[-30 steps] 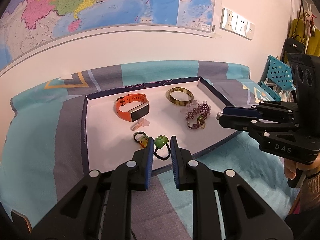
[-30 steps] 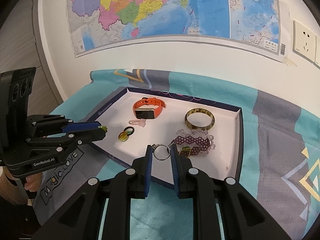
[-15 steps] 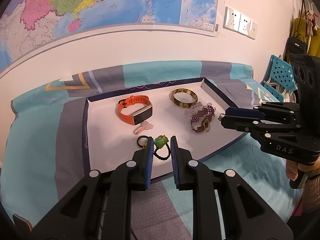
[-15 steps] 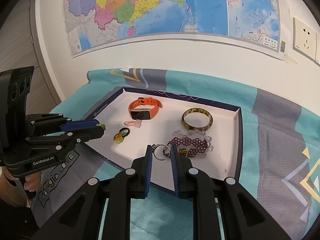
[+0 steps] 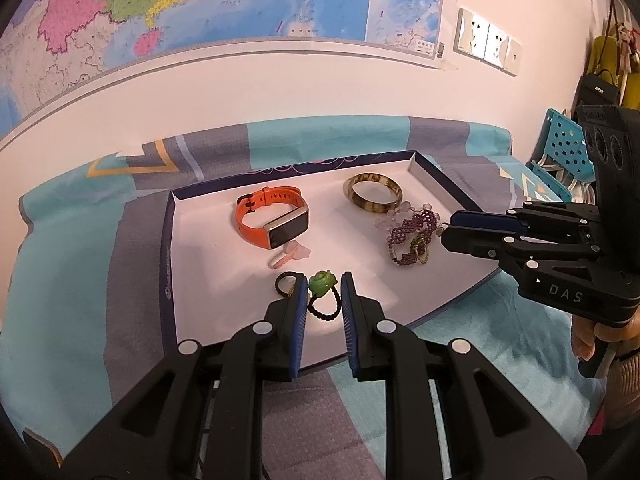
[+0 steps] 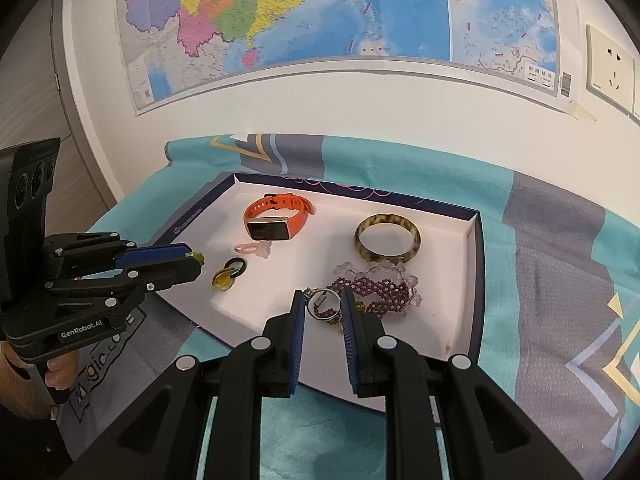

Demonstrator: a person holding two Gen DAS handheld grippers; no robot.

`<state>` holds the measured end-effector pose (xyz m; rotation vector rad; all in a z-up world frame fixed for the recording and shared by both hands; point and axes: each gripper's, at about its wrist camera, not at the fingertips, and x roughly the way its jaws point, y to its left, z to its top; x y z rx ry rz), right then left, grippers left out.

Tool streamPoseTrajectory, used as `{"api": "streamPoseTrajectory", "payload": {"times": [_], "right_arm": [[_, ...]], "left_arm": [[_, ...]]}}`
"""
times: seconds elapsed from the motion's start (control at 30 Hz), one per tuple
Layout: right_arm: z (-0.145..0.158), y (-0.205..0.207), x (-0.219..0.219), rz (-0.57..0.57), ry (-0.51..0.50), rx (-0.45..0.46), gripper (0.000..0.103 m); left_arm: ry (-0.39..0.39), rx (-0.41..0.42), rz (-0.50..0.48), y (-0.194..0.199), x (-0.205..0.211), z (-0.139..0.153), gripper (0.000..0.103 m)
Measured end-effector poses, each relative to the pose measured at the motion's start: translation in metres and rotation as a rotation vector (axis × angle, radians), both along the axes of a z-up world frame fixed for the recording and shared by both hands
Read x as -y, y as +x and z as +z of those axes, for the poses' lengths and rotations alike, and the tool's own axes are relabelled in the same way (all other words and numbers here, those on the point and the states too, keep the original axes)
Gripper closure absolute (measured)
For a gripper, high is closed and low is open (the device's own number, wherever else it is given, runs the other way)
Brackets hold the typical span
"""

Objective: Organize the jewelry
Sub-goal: 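Lower the green ring and silver ring into the tray with both tools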

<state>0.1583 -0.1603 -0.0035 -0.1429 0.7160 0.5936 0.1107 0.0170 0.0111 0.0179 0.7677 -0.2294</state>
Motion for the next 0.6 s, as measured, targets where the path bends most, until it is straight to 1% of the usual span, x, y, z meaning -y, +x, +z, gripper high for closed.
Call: {"api": "streamPoseTrajectory", "payload": {"times": [0.6], "right_arm": [[-0.0022,0.0070,0.0002,-0.010,0.005,-0.008,0.086]], "left_arm": [[0.004,-0.007,0.011,0.0093,0.0019,-0.0010,0.086]]}}
